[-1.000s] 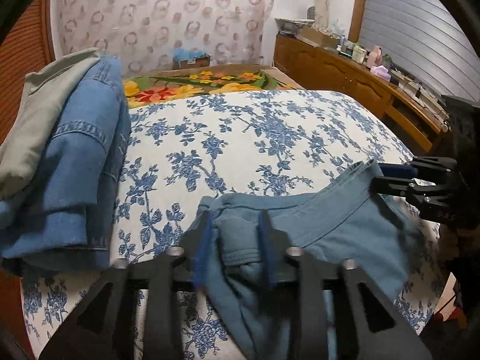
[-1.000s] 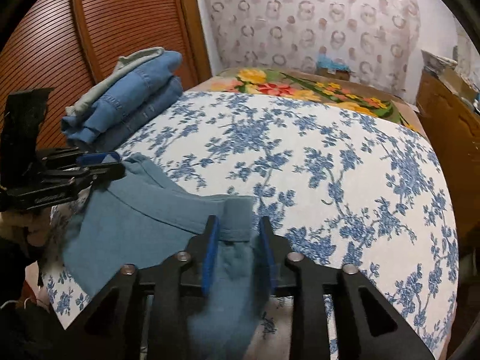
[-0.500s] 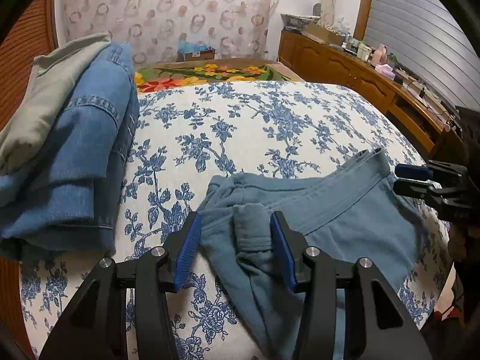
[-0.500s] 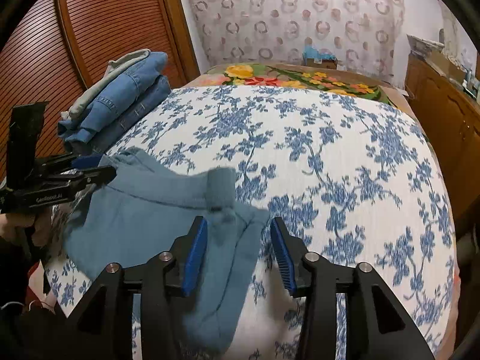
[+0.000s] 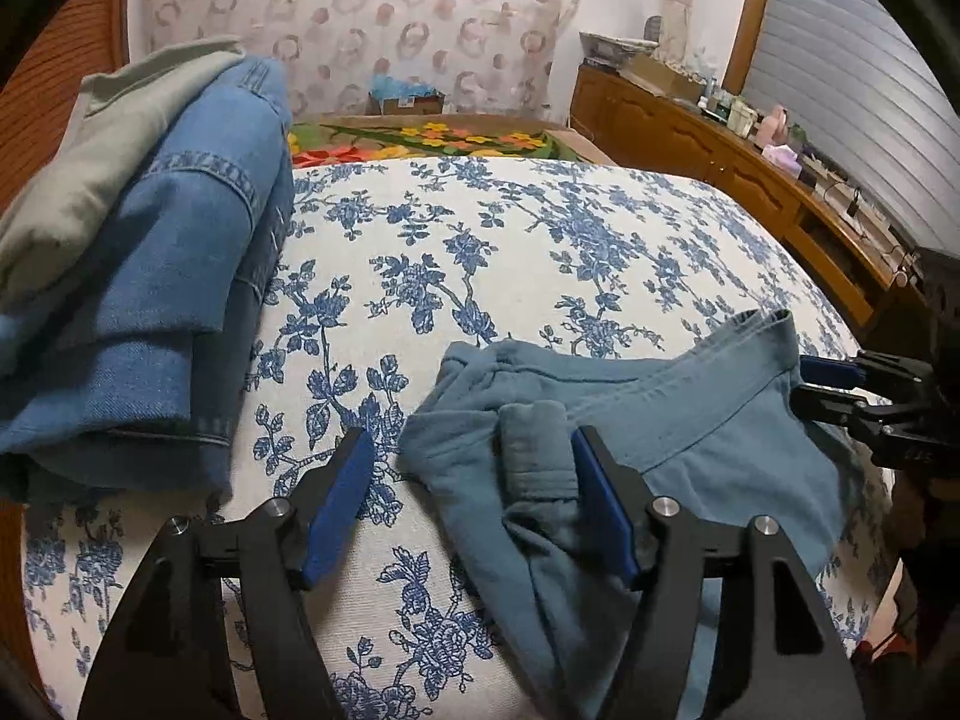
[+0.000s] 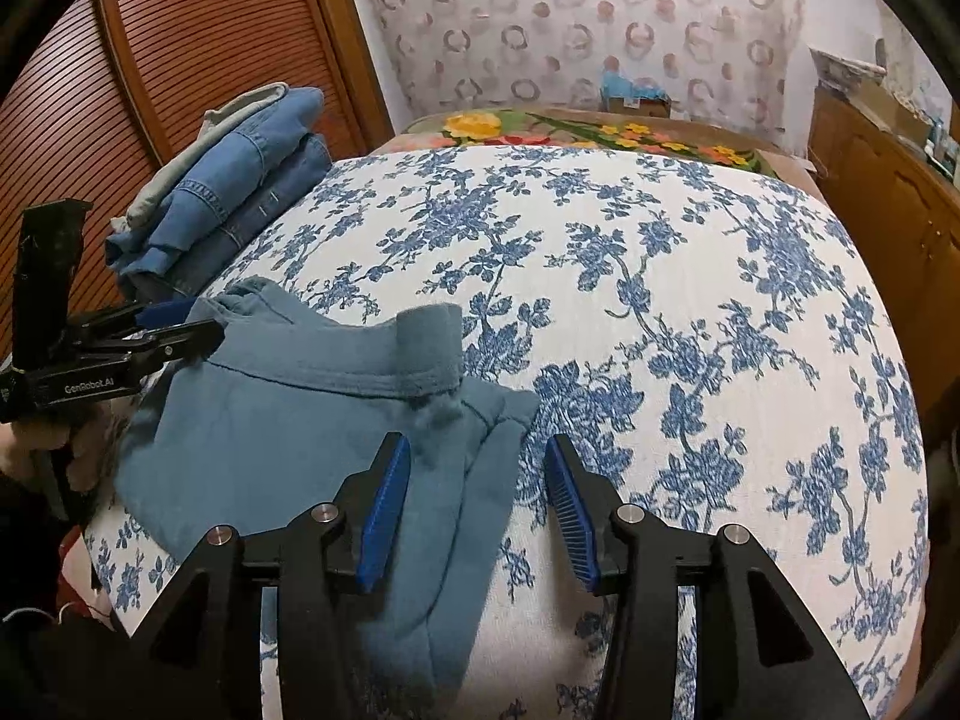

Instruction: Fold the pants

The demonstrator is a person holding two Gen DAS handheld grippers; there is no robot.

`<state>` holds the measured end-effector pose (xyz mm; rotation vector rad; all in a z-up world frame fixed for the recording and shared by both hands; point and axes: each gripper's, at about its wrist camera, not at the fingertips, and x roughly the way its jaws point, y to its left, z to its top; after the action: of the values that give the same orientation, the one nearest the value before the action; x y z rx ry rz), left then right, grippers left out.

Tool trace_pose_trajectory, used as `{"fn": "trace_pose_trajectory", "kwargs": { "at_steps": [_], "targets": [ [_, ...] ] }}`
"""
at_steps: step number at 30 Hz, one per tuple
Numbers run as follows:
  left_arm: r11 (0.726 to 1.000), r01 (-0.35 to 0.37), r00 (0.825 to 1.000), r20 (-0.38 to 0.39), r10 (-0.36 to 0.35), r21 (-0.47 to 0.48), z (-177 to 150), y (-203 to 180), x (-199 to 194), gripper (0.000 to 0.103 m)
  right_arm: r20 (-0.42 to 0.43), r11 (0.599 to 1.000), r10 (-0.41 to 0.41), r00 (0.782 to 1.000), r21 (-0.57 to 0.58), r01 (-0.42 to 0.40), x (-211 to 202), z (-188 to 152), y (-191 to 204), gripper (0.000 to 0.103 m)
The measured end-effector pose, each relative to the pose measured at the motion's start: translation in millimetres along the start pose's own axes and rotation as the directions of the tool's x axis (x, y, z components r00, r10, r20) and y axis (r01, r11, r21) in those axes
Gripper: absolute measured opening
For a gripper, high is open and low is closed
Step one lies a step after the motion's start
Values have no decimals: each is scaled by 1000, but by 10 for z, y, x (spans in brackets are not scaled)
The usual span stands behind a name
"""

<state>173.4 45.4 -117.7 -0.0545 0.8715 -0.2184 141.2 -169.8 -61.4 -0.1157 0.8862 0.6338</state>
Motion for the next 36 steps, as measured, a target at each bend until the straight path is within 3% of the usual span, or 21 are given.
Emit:
{"fn": "trace_pose_trajectory", "kwargs": {
  "at_steps": [4, 21, 25, 32, 36],
  "targets": [
    [1000, -17, 1000, 10, 17, -3, -11, 8, 15, 77, -3, 1000, 3, 1000, -8, -3, 66, 46, 39, 49],
    [1000, 19, 1000, -1, -19, -23, -2, 25, 51, 76, 21, 999, 29, 999, -33, -28, 117, 28, 74, 49],
    [996, 86, 996, -9, -87, -33, -3, 22, 45, 54, 23, 999, 40, 999, -22, -39, 119, 26, 55, 49],
    [987, 149, 989, -10, -149, -59, -2, 2, 32, 33, 24, 998, 59, 998, -7, -58, 124, 34, 48, 49],
    [990, 134, 991, -6, -134, -40, 6, -75, -5, 25, 22, 999, 53, 998, -7, -53, 121, 33, 63, 44]
  ]
}}
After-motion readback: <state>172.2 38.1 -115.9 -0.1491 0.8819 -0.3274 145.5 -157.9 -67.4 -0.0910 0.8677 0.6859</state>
